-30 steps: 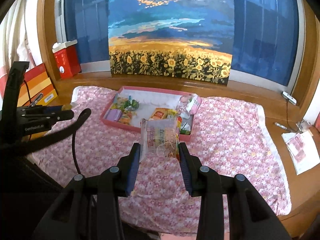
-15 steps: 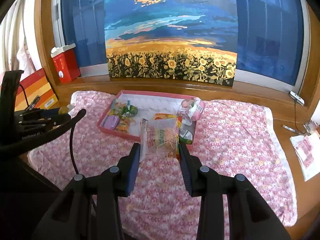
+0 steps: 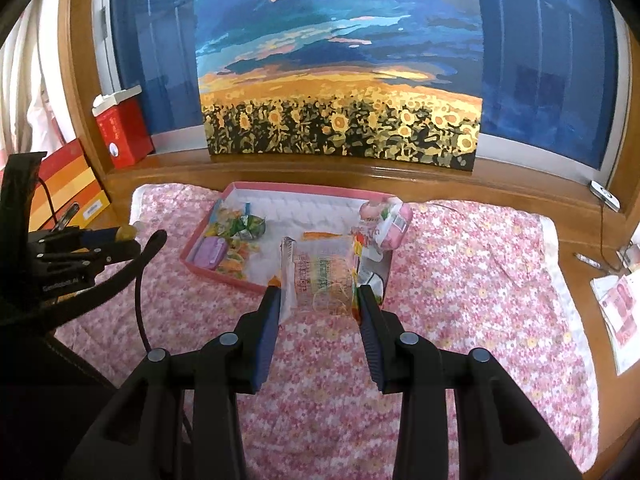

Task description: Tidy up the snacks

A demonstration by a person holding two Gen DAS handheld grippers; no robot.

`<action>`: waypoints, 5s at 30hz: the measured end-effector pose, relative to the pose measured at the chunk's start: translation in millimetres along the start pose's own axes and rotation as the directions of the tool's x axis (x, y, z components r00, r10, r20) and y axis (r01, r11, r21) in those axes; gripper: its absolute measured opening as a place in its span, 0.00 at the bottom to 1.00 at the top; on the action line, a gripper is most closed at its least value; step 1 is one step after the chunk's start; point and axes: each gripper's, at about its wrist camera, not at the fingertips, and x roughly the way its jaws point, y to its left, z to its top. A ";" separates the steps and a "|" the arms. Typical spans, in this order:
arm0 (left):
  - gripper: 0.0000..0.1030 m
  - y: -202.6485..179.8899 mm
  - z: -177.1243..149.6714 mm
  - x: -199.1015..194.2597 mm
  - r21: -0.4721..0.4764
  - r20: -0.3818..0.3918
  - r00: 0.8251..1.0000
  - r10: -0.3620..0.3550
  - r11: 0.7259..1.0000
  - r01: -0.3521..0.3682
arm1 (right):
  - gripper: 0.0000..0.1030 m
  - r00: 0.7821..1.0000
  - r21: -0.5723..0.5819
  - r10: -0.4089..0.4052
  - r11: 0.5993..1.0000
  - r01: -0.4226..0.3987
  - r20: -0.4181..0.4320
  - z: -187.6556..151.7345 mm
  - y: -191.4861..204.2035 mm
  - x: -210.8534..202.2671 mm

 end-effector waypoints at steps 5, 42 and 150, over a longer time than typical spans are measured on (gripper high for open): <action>0.36 5.6 10.1 15.8 0.002 -0.013 1.000 0.011 1.000 -0.011 | 0.38 1.000 0.017 0.007 1.000 -0.007 0.008 12.1 -5.1 18.0; 0.36 8.6 90.2 162.3 -0.008 -0.127 0.989 -0.071 0.997 0.071 | 0.38 0.984 0.055 0.024 0.998 -0.014 -0.177 74.3 -19.6 182.5; 1.00 -23.1 -70.0 99.2 -0.071 -0.492 0.870 0.027 0.995 -0.071 | 0.85 0.873 0.027 -0.115 0.989 0.145 -0.473 -105.9 15.0 74.3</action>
